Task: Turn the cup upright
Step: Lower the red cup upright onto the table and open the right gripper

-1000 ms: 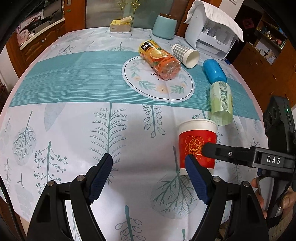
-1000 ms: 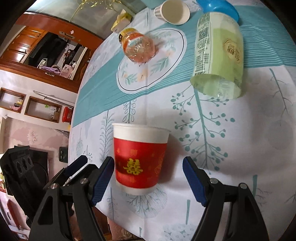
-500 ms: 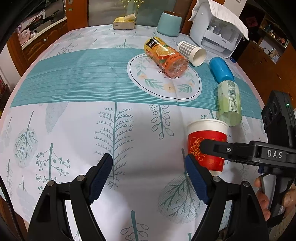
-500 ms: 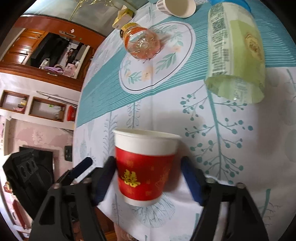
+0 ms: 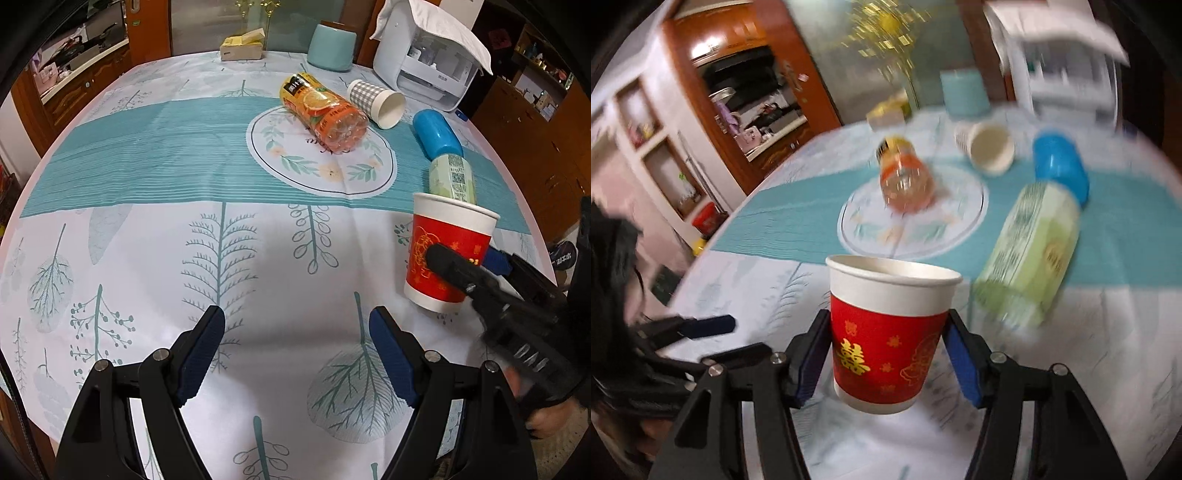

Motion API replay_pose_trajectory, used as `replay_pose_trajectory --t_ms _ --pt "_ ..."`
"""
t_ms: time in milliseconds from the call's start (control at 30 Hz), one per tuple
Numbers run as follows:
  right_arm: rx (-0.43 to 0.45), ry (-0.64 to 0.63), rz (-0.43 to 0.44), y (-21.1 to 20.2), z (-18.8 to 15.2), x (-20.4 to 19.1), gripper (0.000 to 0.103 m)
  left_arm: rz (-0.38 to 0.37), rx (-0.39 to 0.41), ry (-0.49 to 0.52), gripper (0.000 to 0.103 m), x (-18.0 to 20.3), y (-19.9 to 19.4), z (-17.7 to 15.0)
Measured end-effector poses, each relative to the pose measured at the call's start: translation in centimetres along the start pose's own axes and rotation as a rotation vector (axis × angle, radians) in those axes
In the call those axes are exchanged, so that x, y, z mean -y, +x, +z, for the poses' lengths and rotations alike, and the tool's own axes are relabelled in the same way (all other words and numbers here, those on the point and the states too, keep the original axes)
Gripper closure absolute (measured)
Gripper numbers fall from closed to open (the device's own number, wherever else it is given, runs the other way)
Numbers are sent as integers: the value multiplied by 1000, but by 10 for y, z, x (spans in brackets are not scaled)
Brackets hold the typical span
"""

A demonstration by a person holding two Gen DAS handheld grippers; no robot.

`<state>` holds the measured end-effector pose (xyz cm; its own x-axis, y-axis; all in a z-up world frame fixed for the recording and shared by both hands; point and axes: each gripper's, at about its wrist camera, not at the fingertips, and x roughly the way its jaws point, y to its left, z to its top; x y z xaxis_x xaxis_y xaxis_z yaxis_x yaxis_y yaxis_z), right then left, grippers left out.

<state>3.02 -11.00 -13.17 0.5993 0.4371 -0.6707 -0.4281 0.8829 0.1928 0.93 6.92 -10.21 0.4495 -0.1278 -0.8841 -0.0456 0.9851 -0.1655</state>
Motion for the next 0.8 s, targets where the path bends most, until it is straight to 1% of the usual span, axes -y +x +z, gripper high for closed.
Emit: replay_pose_trajectory --t_ms 33,67,133,267,433,533,667,733,800 --pt "32 -44 -19 0 -5 -3 42 -1 -4 0 24 1 1 -1" --pt "46 -64 -24 0 -8 -4 42 -1 -7 -1 24 1 2 -1" --pt "63 -72 -7 1 -15 -3 42 1 -7 -1 24 2 3 -2" --pt "78 -94 -4 -2 -23 -5 42 3 -5 -4 24 2 2 -3" --pt "77 -210 -39 -10 -35 -19 41 4 -5 -1 24 4 1 -5" --pt "71 -227 -47 -12 -42 -22 41 15 7 12 24 8 -1 -7" --pt "59 -264 -87 -16 -49 -30 40 23 19 33 24 13 -6 -12" --pt "54 -267 -86 -17 -50 -31 37 26 19 40 24 15 -7 -15" --pt "58 -256 -80 -20 -51 -32 30 28 15 45 24 17 -9 -20"
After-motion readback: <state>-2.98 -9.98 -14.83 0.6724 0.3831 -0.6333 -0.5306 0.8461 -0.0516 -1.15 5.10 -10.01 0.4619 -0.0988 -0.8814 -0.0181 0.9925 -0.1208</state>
